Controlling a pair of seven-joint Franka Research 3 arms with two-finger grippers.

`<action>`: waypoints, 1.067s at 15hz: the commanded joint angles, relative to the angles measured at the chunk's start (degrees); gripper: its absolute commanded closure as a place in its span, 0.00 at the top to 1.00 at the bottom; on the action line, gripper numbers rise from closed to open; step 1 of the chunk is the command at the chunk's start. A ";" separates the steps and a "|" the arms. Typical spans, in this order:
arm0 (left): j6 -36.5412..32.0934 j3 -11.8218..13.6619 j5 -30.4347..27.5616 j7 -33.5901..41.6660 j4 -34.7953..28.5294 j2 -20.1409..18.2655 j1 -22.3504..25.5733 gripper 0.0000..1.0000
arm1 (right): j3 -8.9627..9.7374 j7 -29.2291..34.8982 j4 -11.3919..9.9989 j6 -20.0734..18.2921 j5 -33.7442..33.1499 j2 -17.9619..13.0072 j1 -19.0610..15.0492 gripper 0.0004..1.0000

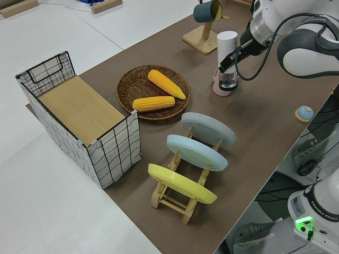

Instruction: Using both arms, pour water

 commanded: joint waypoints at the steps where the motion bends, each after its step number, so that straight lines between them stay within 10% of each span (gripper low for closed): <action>1: 1.41 0.52 0.57 -1.29 -5.17 -6.40 -2.71 0.00 | -2.55 -16.71 -0.51 -6.88 -0.73 -5.68 -6.20 0.99; 10: 1.32 0.60 -2.94 -1.30 -9.31 -7.73 -11.41 0.00 | -4.14 -31.17 -14.82 -7.16 -2.40 -21.15 -22.03 0.99; 16: 1.24 0.60 -4.53 -1.03 -8.61 -3.52 -12.64 0.00 | -4.31 -31.00 -19.58 -6.54 -2.31 -28.99 -27.85 0.99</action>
